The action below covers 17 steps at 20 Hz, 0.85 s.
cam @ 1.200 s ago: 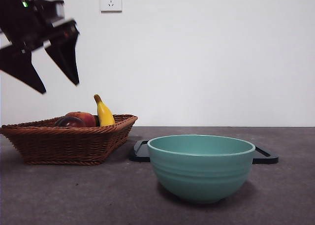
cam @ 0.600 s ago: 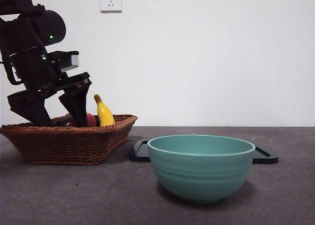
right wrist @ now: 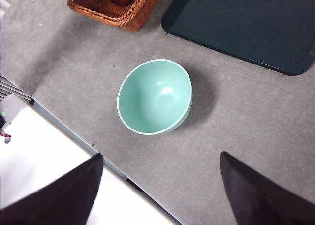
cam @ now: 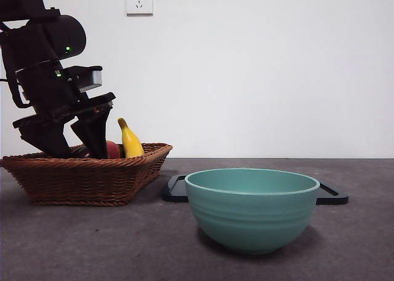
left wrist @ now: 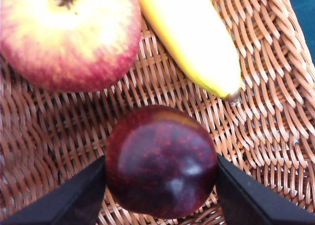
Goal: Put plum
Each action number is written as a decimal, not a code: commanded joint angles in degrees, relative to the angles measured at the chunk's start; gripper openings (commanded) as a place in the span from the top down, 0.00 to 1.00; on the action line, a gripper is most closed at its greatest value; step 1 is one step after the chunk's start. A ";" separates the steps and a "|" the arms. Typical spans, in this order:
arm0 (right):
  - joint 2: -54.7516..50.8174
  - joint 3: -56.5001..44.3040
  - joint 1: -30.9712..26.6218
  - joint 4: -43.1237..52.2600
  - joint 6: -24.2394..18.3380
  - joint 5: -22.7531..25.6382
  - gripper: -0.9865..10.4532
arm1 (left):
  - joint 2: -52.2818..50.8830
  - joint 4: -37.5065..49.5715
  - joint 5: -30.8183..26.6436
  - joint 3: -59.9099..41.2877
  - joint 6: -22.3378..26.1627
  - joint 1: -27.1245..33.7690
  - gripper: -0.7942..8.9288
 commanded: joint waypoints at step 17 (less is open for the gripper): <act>0.31 1.07 0.24 0.57 -0.07 -0.13 0.58 | -13.42 -5.25 6.36 1.38 2.84 -32.35 0.64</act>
